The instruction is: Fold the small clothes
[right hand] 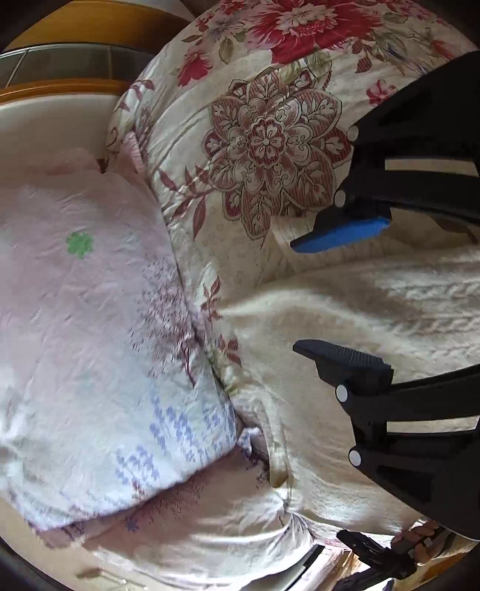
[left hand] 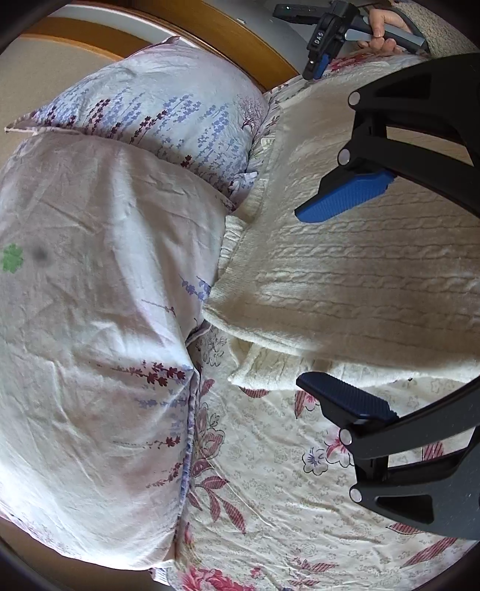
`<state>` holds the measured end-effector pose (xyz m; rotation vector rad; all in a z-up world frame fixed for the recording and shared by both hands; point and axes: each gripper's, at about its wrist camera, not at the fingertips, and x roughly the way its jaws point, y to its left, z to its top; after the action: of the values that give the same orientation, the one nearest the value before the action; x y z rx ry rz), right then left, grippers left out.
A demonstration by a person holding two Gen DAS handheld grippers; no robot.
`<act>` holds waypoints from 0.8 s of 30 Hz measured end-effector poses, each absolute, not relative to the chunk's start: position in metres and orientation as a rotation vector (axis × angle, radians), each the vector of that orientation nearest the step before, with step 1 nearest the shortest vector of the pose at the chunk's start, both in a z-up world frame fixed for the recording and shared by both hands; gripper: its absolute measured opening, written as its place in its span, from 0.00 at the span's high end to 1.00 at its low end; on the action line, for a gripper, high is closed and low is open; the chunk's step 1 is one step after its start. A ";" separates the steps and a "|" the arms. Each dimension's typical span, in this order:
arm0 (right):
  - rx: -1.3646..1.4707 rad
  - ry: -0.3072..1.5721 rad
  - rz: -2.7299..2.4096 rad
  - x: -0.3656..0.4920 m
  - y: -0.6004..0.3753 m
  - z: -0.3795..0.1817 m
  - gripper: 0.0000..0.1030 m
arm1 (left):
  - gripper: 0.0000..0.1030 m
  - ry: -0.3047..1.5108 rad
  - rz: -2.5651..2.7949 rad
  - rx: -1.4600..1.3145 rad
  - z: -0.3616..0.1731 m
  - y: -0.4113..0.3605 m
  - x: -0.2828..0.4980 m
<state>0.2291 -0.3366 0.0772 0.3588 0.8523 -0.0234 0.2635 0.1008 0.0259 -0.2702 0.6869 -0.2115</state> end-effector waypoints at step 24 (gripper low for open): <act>0.089 0.908 0.000 0.223 -0.193 0.086 0.01 | 0.02 0.806 -0.061 0.101 0.010 0.052 0.262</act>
<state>0.2234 -0.1932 0.0862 0.0895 0.9081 0.0001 0.2618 0.0521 0.0104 0.1015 0.8061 -0.0606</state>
